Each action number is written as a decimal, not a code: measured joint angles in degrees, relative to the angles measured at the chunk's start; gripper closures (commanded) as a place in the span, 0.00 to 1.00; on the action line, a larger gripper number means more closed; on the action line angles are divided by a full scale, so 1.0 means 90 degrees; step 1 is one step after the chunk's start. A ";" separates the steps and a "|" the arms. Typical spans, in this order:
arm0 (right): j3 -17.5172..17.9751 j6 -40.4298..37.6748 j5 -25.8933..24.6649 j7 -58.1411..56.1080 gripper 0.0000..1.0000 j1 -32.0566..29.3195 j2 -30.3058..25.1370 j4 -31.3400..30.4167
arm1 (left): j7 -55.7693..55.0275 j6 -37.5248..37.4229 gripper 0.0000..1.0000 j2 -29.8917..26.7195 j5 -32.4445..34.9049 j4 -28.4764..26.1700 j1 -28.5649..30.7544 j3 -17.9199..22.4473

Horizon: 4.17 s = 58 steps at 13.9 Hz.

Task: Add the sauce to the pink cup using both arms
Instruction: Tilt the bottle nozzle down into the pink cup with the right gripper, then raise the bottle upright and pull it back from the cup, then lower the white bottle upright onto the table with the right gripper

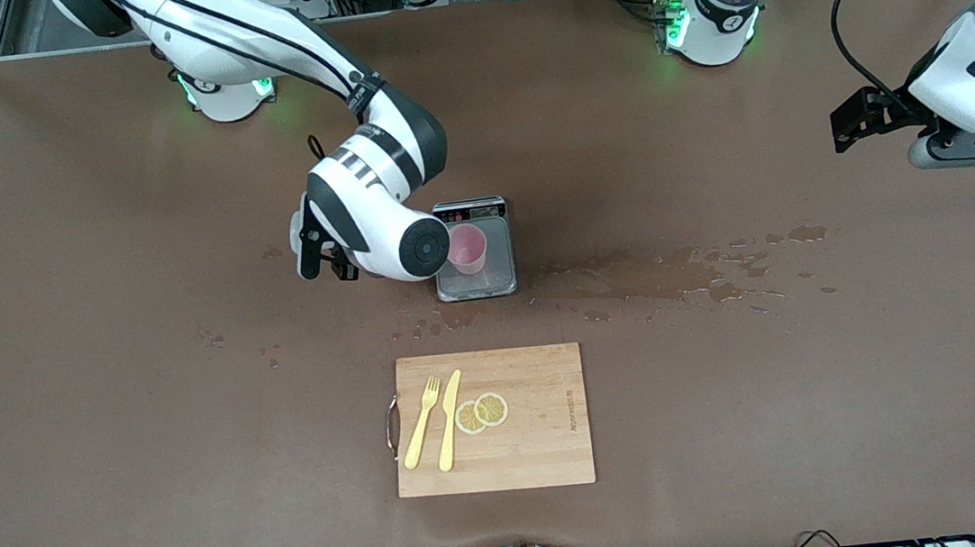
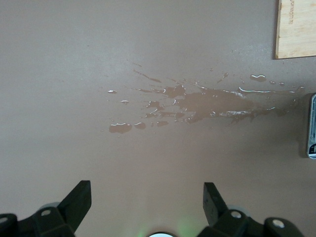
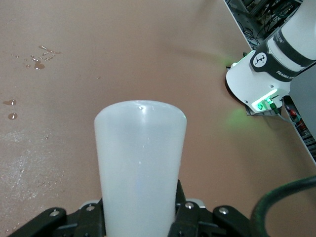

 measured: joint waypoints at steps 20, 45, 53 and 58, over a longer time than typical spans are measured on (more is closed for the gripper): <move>-0.0069 0.0414 0.2800 -0.5051 0.50 -0.3445 -0.0610 0.0135 | 0.0000 0.0039 0.00 0.0022 0.0000 0.0011 0.0003 0.0004; -0.0104 0.0036 0.5952 -0.7941 0.45 -0.6072 0.0434 -0.0504 | 0.0000 0.0041 0.00 0.0056 0.0000 0.0014 0.0003 0.0006; -0.0090 0.0022 0.5983 -0.8036 0.50 -0.6072 0.0463 -0.0511 | 0.0000 0.0041 0.00 0.0103 0.0000 0.0014 0.0011 0.0017; -0.0134 0.0049 0.5979 -0.8867 0.49 -0.6220 0.0795 -0.0540 | 0.0000 0.0051 0.00 0.0125 0.0000 0.0016 0.0035 0.0036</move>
